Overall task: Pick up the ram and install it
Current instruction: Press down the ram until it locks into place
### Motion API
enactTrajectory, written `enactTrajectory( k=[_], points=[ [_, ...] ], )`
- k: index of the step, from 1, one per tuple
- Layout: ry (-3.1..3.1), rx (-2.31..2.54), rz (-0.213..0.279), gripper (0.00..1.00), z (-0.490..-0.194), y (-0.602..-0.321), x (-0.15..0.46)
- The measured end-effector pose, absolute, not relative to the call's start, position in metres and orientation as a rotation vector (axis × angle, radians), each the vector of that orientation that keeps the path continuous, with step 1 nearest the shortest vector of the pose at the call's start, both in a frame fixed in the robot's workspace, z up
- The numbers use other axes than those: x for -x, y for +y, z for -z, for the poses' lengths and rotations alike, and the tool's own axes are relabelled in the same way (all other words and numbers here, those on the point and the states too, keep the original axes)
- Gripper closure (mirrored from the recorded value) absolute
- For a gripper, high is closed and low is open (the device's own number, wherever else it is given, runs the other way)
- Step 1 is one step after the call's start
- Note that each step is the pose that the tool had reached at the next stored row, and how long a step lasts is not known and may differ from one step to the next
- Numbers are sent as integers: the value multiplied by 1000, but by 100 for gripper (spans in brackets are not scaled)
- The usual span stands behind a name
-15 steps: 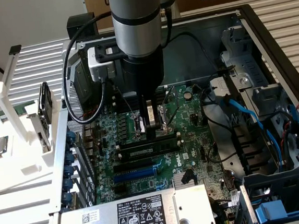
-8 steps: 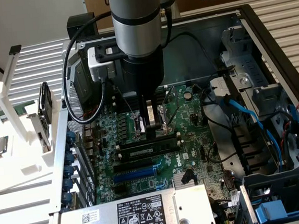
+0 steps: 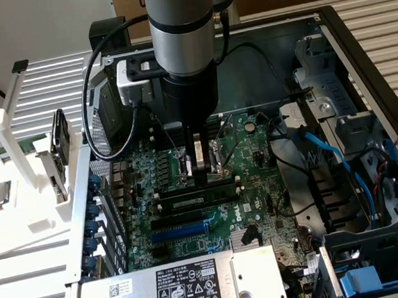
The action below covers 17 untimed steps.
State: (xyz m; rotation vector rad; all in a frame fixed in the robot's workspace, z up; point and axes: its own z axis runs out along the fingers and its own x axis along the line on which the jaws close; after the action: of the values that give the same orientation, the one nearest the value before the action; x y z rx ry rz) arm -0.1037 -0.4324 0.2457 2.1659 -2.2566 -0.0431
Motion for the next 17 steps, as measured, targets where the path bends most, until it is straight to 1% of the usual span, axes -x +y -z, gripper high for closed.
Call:
enactTrajectory(
  k=[17],
  points=[
    [-2510, -1874, 47, 90, -246, -432, 104]
  ],
)
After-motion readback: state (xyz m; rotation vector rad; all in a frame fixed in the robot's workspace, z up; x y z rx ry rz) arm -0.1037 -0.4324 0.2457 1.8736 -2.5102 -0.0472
